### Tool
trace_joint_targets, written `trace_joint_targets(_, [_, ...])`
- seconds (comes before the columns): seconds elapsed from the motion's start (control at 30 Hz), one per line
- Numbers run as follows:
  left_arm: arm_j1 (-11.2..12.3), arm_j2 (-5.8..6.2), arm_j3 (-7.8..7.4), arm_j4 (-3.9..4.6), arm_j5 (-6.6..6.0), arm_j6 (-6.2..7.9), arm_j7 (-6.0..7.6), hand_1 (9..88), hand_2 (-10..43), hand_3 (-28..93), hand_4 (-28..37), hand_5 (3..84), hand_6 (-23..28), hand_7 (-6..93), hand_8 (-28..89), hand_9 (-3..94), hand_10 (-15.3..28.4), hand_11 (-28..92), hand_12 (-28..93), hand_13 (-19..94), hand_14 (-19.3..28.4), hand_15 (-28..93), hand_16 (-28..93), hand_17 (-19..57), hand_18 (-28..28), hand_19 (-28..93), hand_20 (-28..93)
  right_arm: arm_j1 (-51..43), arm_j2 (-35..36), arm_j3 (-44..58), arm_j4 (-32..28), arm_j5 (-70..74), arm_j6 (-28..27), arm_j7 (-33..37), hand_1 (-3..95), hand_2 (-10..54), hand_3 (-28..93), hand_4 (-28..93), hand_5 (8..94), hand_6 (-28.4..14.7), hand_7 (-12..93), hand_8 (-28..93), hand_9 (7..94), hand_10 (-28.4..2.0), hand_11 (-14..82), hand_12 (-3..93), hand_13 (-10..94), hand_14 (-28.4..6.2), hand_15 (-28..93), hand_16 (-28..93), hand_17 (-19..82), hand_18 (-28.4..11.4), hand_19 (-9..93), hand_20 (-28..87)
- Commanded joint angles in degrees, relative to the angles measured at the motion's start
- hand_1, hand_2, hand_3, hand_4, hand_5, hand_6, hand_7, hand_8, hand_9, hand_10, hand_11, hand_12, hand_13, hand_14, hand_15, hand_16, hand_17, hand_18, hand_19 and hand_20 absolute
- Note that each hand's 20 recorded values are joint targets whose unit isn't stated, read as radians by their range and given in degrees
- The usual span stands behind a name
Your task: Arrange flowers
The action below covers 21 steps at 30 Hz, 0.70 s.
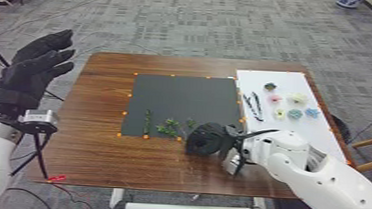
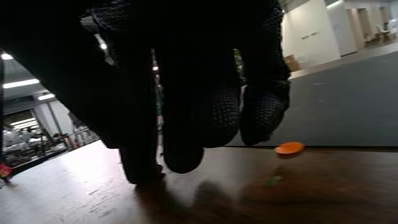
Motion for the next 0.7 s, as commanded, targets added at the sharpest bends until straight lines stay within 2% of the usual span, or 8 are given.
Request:
trace_joint_targets(0.03, [-0.27,0.04,-0.04,-0.06,-0.4,0.18,0.01,26.1,-5.0,69,-24.7,22.3,2.3,19.3,-9,14.2,9.2,18,19,5,11.9,36,-4,-11.4,17.5,38,8,3.64,-1.4,-3.93,1.3,-1.49,-0.36,-1.27,30.3,13.2,93,-17,54.4,1.7,35,-18,58.8,-11.8,44.4,61.3,54,-12.0,78,41,25,-20.0,79,51])
trace_joint_targets(0.37, [0.55,-0.33,-0.54,-0.41,-0.19,0.36,0.2,26.3,-4.7,69,-24.3,22.3,2.4,19.1,-9,14.1,9.1,18,19,5,11.9,36,-4,-11.4,17.5,38,9,6.54,0.23,-5.75,1.88,-3.05,0.79,-1.58,30.2,12.3,93,-17,55.4,1.5,35,-18,59.6,-11.7,43.9,62.0,54,-12.2,78,40,25,-20.1,79,51])
trace_joint_targets(0.5, [0.85,-0.43,-0.73,-0.55,-0.26,0.63,0.28,26.3,-4.8,69,-24.2,22.2,2.3,19.1,-9,14.0,9.1,18,19,5,11.8,36,-4,-11.4,17.5,38,9,5.27,1.55,-4.43,1.16,-3.15,0.69,-2.46,30.4,11.5,93,-17,57.6,1.2,37,-8,60.1,-11.6,43.7,61.8,54,-12.1,78,41,25,-20.0,79,51])
trace_joint_targets(0.7, [0.52,-0.33,-0.65,-0.43,-0.23,0.54,0.28,26.3,-4.8,69,-24.3,22.2,2.3,19.1,-9,14.0,9.2,18,19,5,11.9,36,-4,-11.4,17.5,38,9,4.82,2.59,-3.83,1.53,-3.32,0.01,-2.04,30.3,11.2,93,-16,58.6,1.0,37,-5,60.7,-11.5,43.4,62.5,54,-12.1,78,41,25,-20.1,79,51])
